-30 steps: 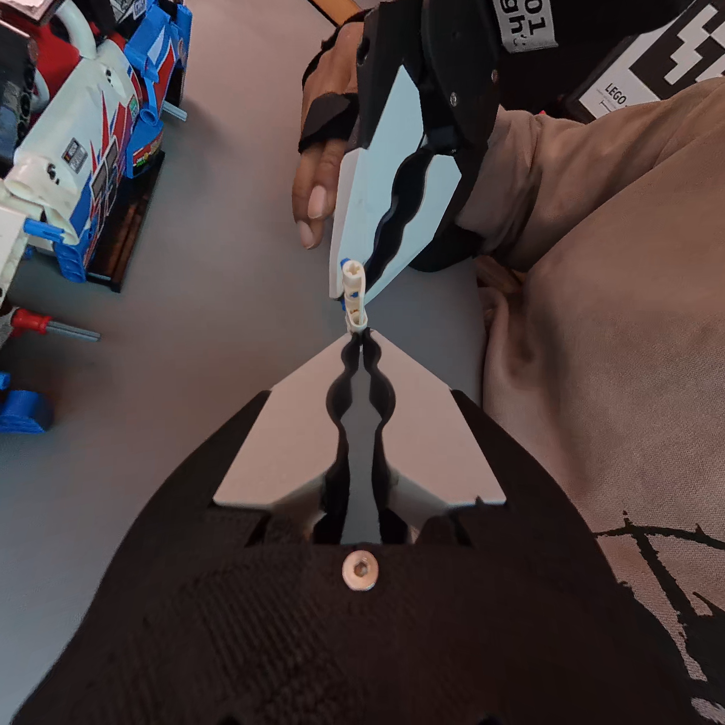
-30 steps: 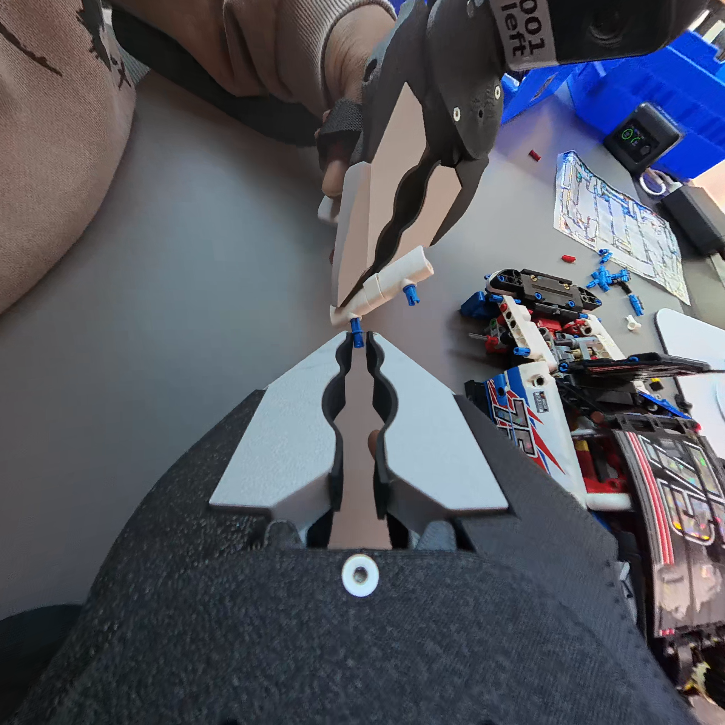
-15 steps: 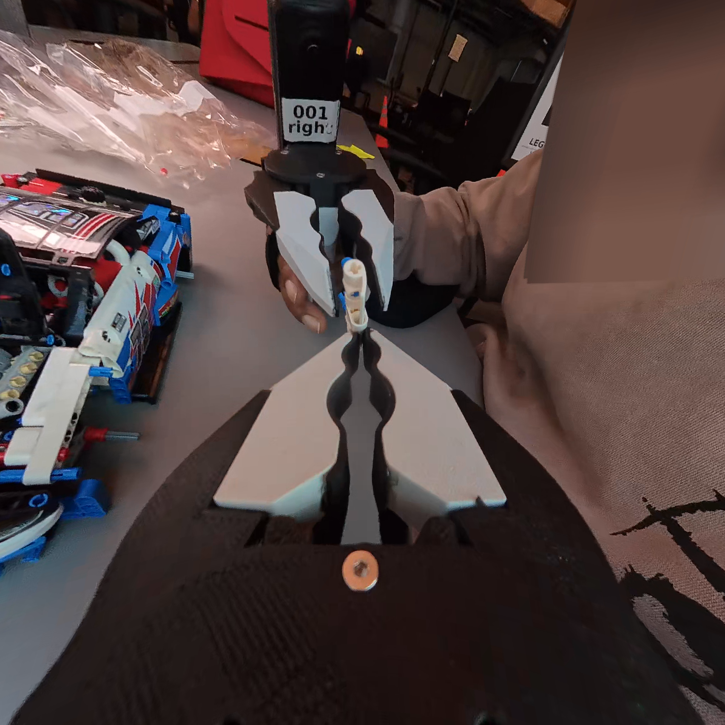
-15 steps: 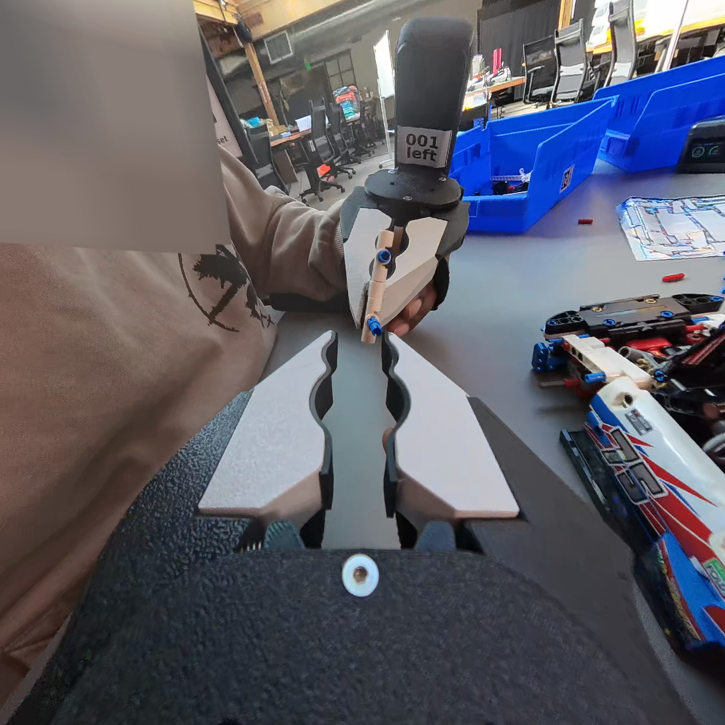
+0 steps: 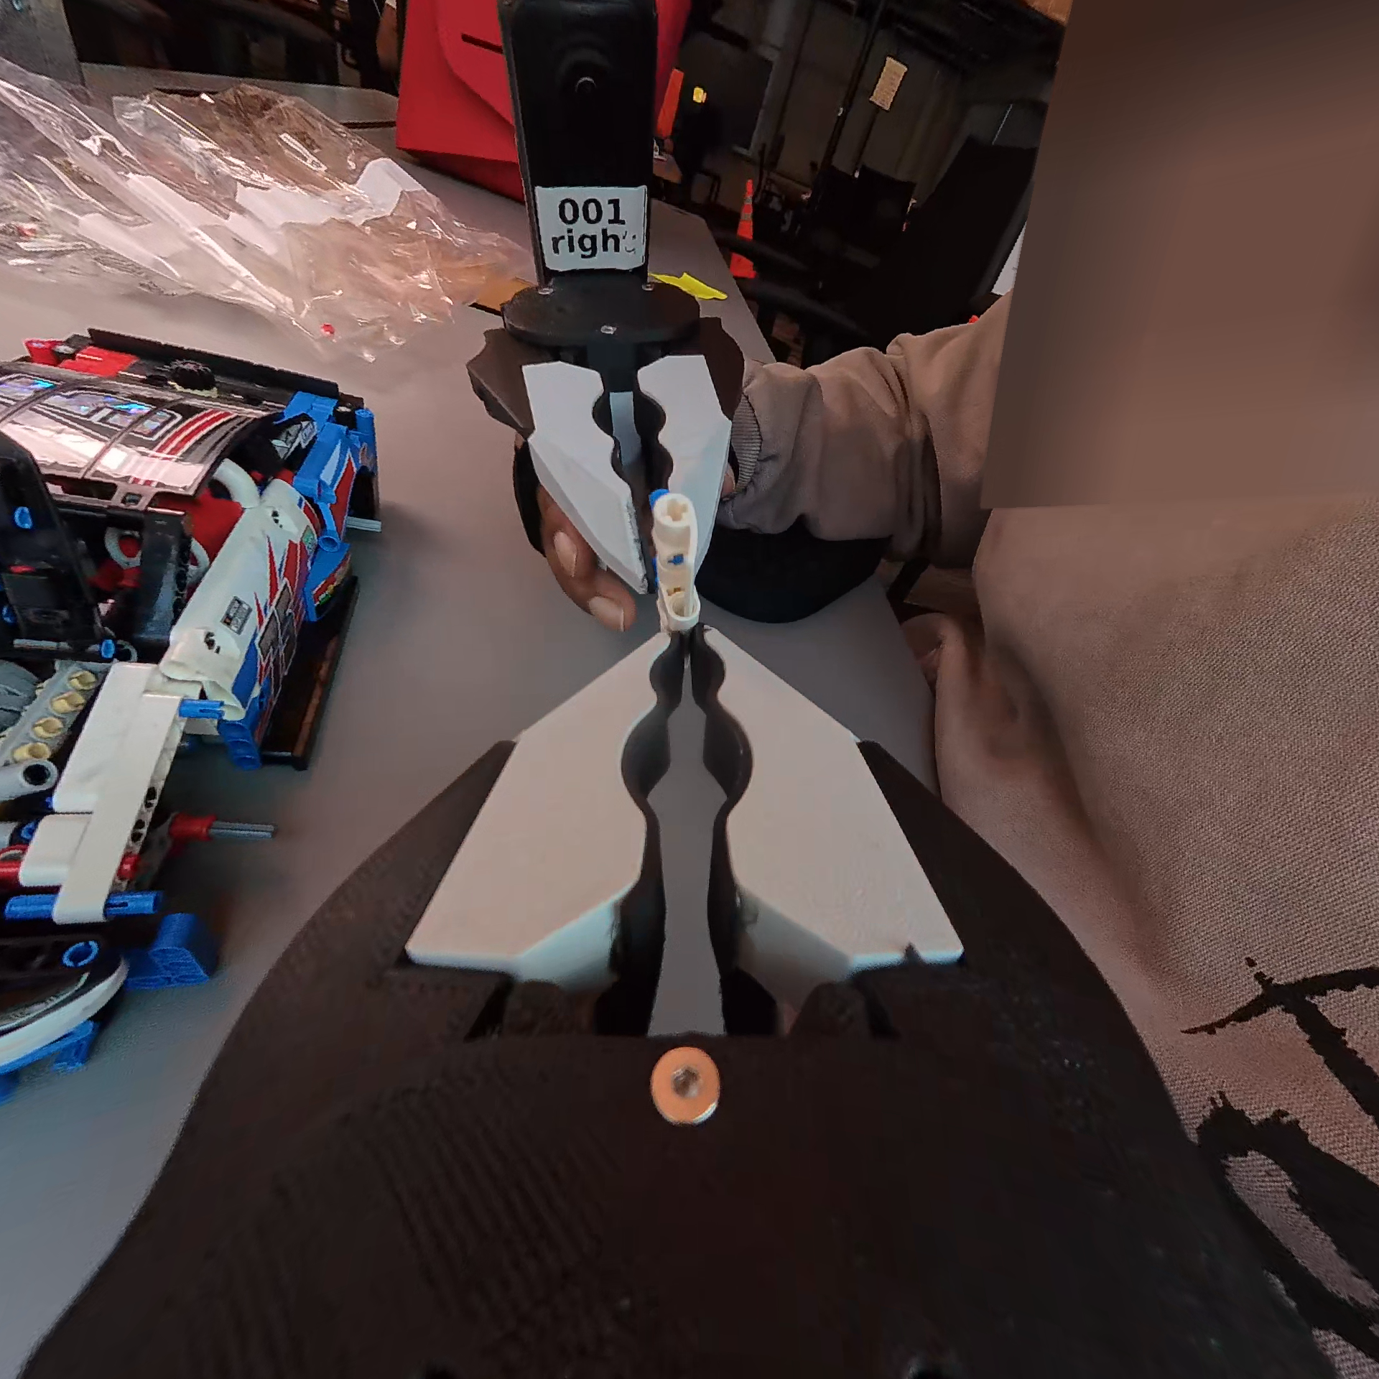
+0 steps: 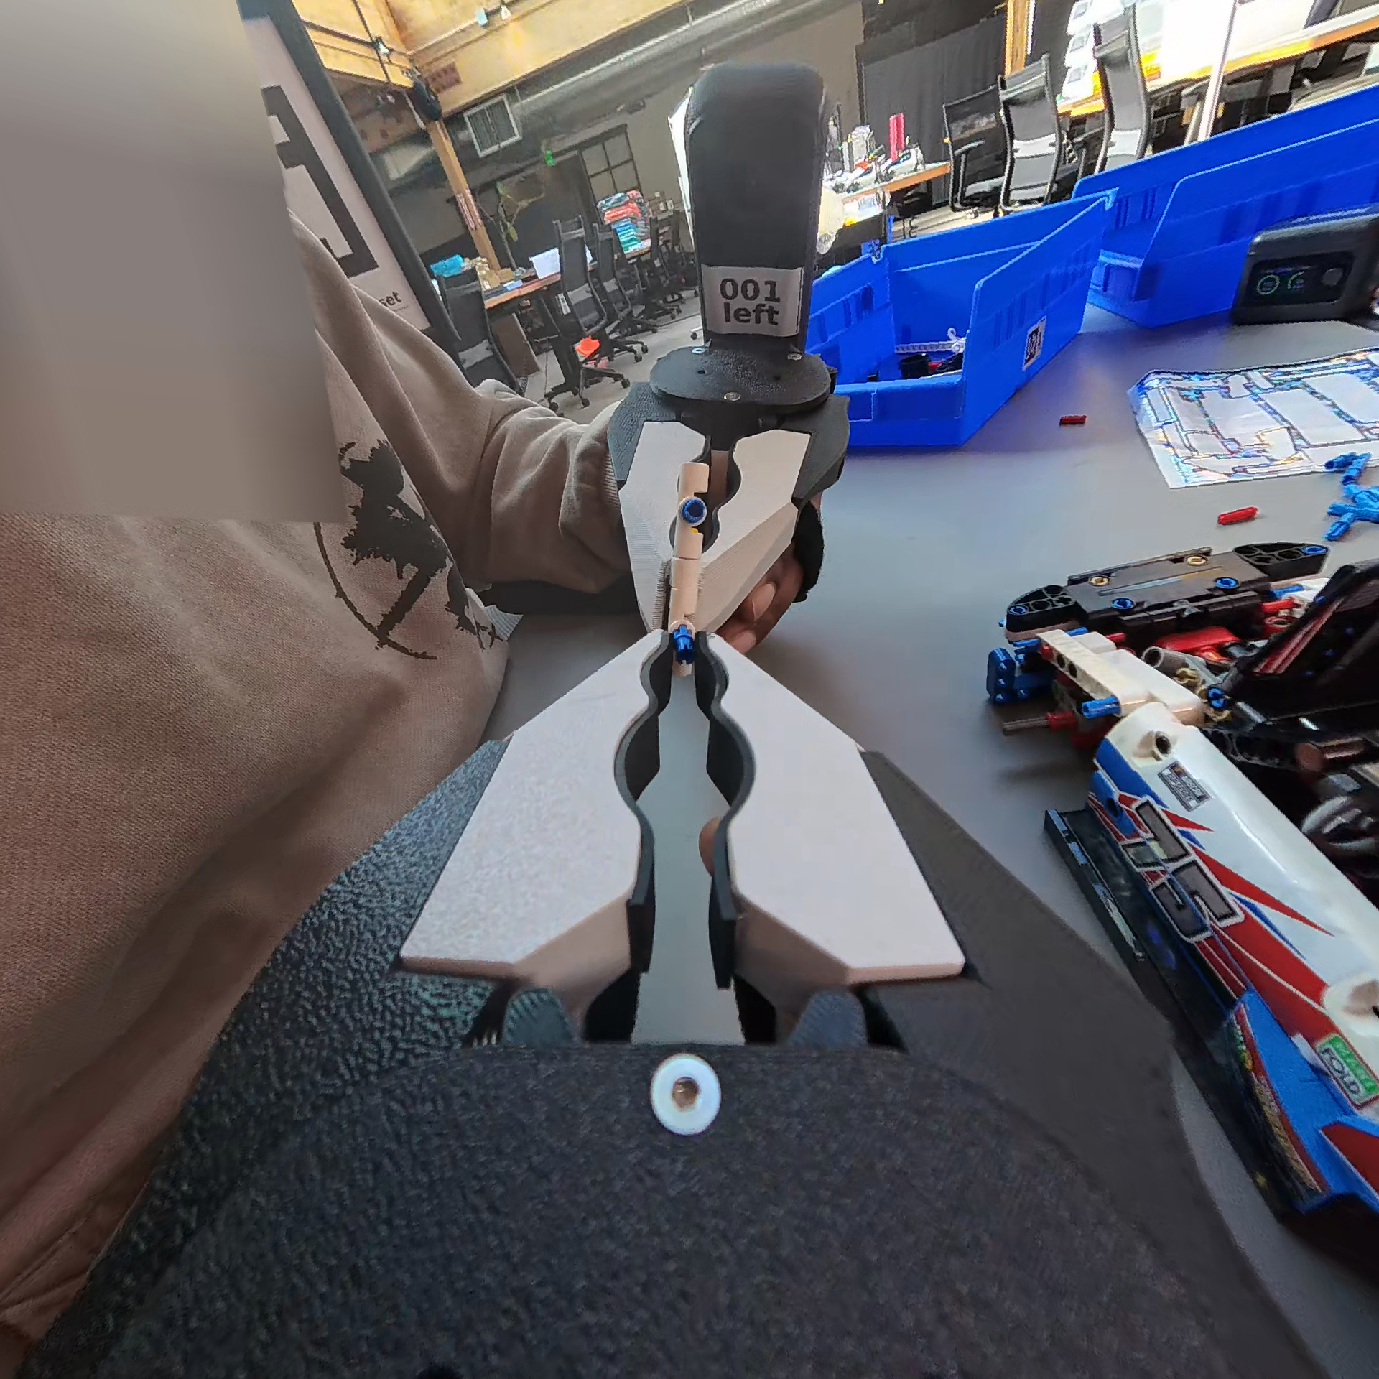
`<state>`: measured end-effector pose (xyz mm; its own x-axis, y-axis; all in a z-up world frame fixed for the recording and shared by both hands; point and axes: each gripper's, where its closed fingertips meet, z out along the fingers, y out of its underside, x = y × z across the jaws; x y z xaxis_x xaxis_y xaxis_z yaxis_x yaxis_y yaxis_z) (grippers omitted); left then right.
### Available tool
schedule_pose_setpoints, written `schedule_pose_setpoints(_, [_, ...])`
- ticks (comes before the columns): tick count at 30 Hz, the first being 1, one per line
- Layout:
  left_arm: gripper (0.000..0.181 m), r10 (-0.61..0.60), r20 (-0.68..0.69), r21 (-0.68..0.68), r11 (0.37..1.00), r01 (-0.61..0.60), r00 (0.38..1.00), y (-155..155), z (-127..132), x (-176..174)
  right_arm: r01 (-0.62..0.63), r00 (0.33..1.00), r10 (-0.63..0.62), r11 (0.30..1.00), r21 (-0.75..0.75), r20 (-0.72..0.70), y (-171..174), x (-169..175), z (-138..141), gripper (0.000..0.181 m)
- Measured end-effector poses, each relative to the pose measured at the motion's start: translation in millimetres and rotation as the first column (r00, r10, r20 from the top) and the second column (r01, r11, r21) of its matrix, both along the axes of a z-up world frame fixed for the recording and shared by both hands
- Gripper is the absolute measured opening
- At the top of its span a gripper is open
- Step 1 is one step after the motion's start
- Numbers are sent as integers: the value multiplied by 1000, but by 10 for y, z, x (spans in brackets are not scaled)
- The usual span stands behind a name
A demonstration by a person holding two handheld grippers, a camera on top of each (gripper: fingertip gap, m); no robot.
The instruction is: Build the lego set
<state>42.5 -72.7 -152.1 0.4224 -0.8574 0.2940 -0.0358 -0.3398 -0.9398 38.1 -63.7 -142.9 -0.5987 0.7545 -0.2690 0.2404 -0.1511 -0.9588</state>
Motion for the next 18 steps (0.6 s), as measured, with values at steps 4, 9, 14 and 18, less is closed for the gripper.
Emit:
schedule_pose_setpoints(4, [0,-11,-22,-46,999,10,1000,-19,-50,10,-6,1000,5,996,94,17,-19,12,-50,3])
schedule_pose_setpoints(9, [0,-41,-110,-97,995,30,993,-60,-207,49,-47,995,30,981,187,95,-59,43,-211,3])
schedule_pose_setpoints(14, [0,-60,-93,-79,996,52,994,-98,-195,73,-74,993,60,989,128,105,-98,63,-207,3])
schedule_pose_setpoints(18, [0,-76,-41,-36,997,75,996,-131,-94,95,-94,993,92,995,28,72,-132,79,-101,3])
